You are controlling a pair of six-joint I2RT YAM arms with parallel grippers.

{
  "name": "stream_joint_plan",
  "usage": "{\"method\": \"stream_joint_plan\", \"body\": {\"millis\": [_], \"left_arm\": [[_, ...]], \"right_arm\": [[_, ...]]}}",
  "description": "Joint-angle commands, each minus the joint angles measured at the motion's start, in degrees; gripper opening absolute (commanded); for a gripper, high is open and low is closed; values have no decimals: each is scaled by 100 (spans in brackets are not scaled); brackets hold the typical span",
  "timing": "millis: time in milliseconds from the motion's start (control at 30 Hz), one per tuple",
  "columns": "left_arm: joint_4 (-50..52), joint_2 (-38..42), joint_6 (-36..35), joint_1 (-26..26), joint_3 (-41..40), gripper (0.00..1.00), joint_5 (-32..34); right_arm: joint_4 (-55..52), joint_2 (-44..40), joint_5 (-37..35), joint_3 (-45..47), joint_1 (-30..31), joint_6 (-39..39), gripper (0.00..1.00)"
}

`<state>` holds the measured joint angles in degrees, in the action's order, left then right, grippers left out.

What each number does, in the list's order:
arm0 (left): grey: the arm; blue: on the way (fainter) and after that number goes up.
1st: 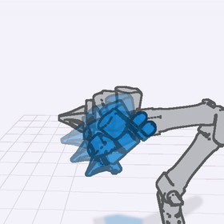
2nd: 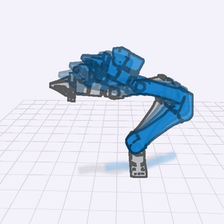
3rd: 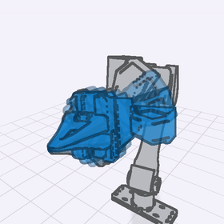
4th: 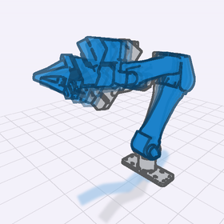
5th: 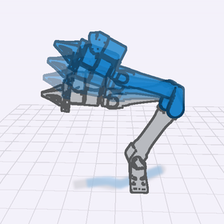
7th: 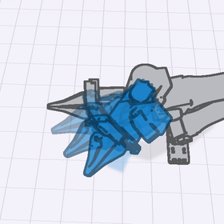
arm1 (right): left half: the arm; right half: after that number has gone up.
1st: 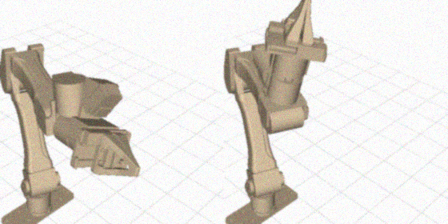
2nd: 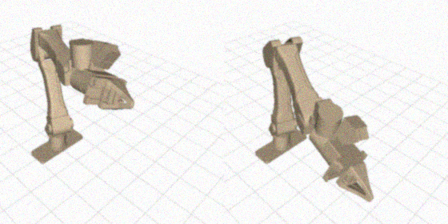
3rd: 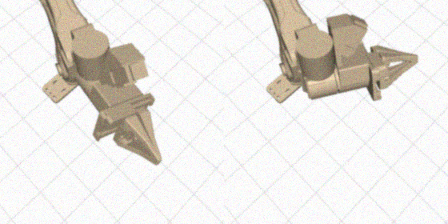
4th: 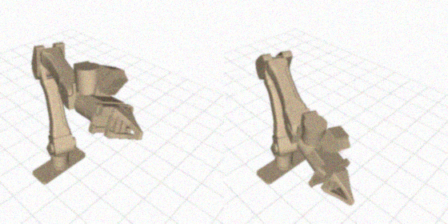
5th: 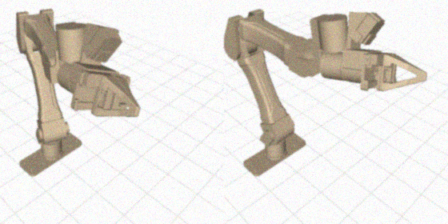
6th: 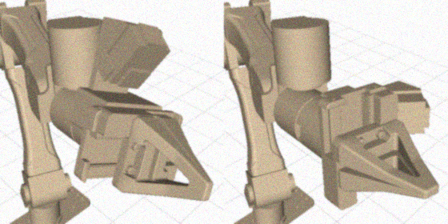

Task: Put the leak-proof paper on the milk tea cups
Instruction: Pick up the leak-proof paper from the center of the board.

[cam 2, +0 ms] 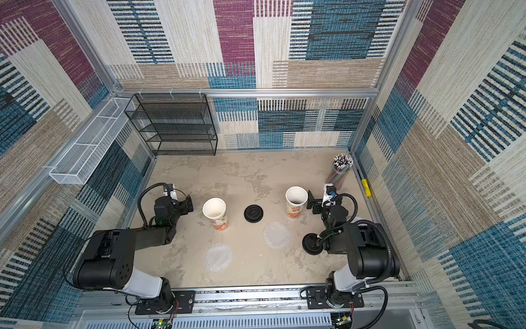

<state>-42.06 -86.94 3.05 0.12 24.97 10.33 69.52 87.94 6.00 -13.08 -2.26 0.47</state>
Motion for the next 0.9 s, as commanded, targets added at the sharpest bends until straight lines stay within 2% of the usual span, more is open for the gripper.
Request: {"method": "stream_joint_plan", "body": {"millis": [0, 767, 833, 867], "left_arm": [[-43, 6, -90, -3, 27, 99, 38], [-43, 19, -84, -1, 18, 100, 34], [-100, 89, -102, 1, -16, 100, 53], [-16, 232, -94, -2, -28, 100, 57]], "right_arm": [[217, -17, 33, 10, 6, 41, 100], [229, -18, 33, 19, 6, 43, 100], [246, -175, -82, 64, 4, 14, 100], [-92, -472, -229, 30, 4, -39, 100]]}}
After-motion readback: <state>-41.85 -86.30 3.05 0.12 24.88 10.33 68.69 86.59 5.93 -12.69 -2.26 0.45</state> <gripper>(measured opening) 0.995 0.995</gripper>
